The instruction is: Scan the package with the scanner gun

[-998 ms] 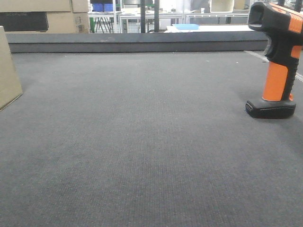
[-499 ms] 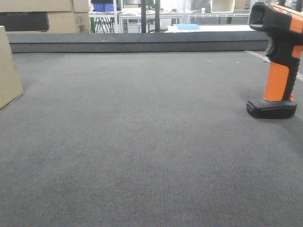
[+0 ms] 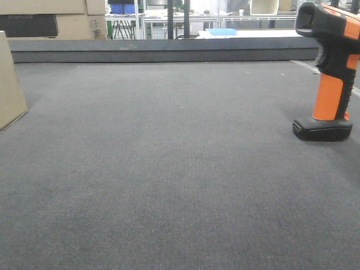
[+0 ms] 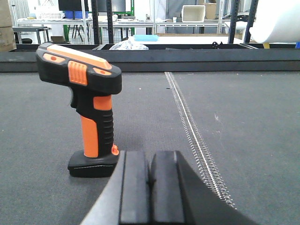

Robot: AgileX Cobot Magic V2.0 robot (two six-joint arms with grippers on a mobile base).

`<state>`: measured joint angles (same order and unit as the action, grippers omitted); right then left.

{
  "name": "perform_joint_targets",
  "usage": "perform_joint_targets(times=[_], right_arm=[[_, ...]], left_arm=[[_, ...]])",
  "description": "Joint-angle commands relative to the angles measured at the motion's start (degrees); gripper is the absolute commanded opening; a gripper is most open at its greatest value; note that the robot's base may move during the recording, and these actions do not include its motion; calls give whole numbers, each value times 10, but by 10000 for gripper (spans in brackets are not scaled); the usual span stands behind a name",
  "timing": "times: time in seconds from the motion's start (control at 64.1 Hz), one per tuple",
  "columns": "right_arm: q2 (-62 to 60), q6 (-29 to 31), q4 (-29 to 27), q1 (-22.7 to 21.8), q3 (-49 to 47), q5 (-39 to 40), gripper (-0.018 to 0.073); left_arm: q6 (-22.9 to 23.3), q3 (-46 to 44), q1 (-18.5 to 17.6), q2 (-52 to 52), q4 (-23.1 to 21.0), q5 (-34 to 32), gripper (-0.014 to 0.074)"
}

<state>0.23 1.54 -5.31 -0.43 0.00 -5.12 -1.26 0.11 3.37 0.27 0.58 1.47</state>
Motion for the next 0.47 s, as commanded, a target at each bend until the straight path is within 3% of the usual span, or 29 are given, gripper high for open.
perform_joint_targets(times=[0.0, 0.452], right_arm=[[-2, -1, 6, -4, 0, 8, -153], [-2, -1, 6, -4, 0, 8, -153]], left_arm=[[6, -1, -4, -3, 3, -9, -111], [6, -1, -4, -3, 3, -9, -111]])
